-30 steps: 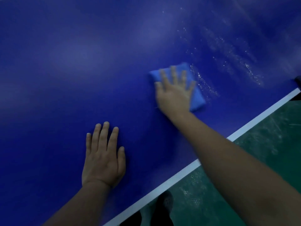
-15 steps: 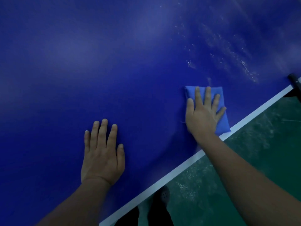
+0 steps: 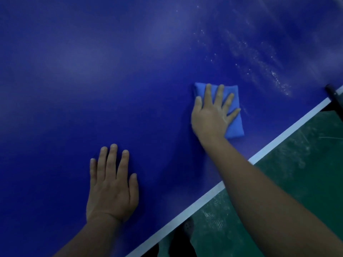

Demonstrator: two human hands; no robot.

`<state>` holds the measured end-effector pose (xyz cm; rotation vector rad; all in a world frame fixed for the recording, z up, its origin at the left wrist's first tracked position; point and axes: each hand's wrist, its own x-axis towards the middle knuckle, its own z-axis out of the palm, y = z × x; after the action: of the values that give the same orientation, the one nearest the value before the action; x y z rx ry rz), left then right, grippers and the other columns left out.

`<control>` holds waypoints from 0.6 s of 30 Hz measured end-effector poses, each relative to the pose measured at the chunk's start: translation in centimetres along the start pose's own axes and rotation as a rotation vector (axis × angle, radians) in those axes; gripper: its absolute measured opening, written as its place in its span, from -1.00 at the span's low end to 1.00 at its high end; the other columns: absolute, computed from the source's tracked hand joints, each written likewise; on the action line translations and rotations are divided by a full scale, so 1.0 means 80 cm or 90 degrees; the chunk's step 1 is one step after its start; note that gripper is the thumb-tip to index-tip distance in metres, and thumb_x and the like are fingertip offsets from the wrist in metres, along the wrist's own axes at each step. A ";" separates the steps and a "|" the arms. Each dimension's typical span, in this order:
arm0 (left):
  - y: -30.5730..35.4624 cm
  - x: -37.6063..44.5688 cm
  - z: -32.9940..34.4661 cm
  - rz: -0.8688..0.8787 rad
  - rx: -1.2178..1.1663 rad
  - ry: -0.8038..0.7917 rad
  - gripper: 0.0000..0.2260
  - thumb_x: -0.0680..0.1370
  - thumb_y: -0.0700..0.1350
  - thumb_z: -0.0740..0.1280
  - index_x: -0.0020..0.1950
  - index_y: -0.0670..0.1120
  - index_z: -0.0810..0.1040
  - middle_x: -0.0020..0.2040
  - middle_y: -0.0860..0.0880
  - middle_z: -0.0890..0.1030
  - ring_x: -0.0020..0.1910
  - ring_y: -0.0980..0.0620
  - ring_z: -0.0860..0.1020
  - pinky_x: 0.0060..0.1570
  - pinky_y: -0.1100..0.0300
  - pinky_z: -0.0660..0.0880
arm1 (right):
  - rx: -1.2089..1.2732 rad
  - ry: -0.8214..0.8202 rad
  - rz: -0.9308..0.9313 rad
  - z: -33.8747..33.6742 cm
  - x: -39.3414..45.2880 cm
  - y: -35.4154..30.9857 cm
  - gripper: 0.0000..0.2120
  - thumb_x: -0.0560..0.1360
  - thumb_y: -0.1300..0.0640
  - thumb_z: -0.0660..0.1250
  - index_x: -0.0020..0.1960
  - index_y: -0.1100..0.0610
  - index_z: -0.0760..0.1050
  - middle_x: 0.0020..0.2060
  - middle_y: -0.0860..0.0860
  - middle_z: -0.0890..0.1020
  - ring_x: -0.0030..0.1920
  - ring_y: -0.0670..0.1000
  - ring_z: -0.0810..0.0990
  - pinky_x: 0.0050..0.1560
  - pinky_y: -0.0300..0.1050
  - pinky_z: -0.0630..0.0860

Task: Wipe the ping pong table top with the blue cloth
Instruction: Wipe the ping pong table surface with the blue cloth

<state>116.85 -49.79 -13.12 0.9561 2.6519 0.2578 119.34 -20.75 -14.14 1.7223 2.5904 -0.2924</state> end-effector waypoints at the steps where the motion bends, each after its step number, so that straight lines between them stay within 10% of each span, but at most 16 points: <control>1: 0.000 0.000 0.000 -0.001 0.002 -0.004 -0.42 0.59 0.09 0.00 0.53 -0.19 0.28 0.58 -0.22 0.17 0.59 -0.17 0.01 0.54 -0.08 -0.21 | -0.005 0.004 -0.014 0.007 -0.017 -0.010 -0.46 0.66 -0.20 -0.09 0.62 -0.15 -0.02 0.63 -0.03 -0.07 0.61 0.18 -0.16 0.49 0.41 -0.24; 7: 0.002 0.000 -0.001 0.003 0.012 -0.001 -0.41 0.58 0.09 0.01 0.53 -0.19 0.30 0.57 -0.23 0.19 0.58 -0.19 0.04 0.54 -0.06 -0.19 | 0.020 -0.051 -0.246 0.022 0.023 -0.122 -0.47 0.67 -0.18 -0.06 0.61 -0.15 0.04 0.63 -0.04 -0.01 0.61 0.19 -0.14 0.48 0.42 -0.25; 15: 0.006 -0.001 -0.006 -0.012 0.005 -0.019 -0.39 0.58 0.11 -0.04 0.55 -0.19 0.24 0.60 -0.19 0.10 0.60 -0.12 -0.08 0.54 -0.04 -0.27 | 0.031 0.002 0.194 -0.035 0.029 0.161 -0.45 0.65 -0.21 -0.13 0.62 -0.15 -0.03 0.63 -0.03 -0.05 0.61 0.18 -0.12 0.48 0.45 -0.13; 18: 0.007 -0.002 -0.007 -0.011 0.001 -0.015 -0.39 0.59 0.11 -0.05 0.55 -0.18 0.23 0.60 -0.19 0.10 0.60 -0.12 -0.08 0.55 -0.07 -0.25 | -0.014 0.053 0.044 -0.012 -0.027 0.110 -0.47 0.65 -0.16 -0.04 0.61 -0.12 0.10 0.62 0.03 0.08 0.60 0.23 0.01 0.48 0.48 -0.09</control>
<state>117.10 -49.46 -12.39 0.9305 2.6387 0.2393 128.29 -19.27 -14.24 1.8501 2.5735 -0.1934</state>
